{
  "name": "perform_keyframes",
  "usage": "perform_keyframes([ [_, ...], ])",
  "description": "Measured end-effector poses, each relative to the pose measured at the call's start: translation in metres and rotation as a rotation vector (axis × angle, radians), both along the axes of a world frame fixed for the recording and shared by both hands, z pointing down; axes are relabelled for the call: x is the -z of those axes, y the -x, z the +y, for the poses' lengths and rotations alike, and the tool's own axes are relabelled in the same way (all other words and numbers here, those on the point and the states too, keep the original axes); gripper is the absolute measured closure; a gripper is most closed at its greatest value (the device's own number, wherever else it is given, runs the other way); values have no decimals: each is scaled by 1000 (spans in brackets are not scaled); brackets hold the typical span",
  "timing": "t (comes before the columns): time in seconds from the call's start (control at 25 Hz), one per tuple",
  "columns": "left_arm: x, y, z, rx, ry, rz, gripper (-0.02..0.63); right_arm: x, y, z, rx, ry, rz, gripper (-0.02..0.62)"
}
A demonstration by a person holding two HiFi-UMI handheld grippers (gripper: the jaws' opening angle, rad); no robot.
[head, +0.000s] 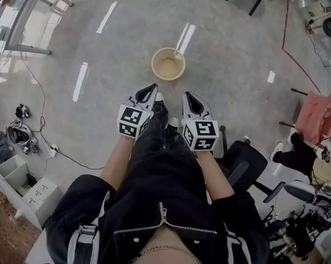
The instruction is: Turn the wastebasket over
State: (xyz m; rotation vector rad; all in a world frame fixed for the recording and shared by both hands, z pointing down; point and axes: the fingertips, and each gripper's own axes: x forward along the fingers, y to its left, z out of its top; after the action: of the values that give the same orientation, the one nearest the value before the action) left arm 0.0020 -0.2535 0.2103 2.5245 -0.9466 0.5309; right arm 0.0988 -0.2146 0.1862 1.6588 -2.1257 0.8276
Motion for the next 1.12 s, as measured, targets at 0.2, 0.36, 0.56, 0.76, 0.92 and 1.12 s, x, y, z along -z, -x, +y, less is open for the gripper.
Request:
perform_keyframes([
  [0.2,-20,7,-45,-7,27,-7,601,-15,6,-40,4,32,4,584],
  [0.36,-31,14,-78,-38,20,-27,601,-22,10,-71,16,35,25,584],
  [0.56,-45,19,-103,-56,-4,-51,601,-32,2,-102,22,20,49,584],
  [0.76,-74,22,-106,-61,-20,-84,601,-54,-14,-112,10,3,50,584],
  [0.92,-101,25,-102,-66,-53,-94,601,-84,-25,-111,-9,-12,60,584],
  [1.12,-141,11,-94,-47,-70,-73,601,-129,-47,-103,-8,-16,87,584],
])
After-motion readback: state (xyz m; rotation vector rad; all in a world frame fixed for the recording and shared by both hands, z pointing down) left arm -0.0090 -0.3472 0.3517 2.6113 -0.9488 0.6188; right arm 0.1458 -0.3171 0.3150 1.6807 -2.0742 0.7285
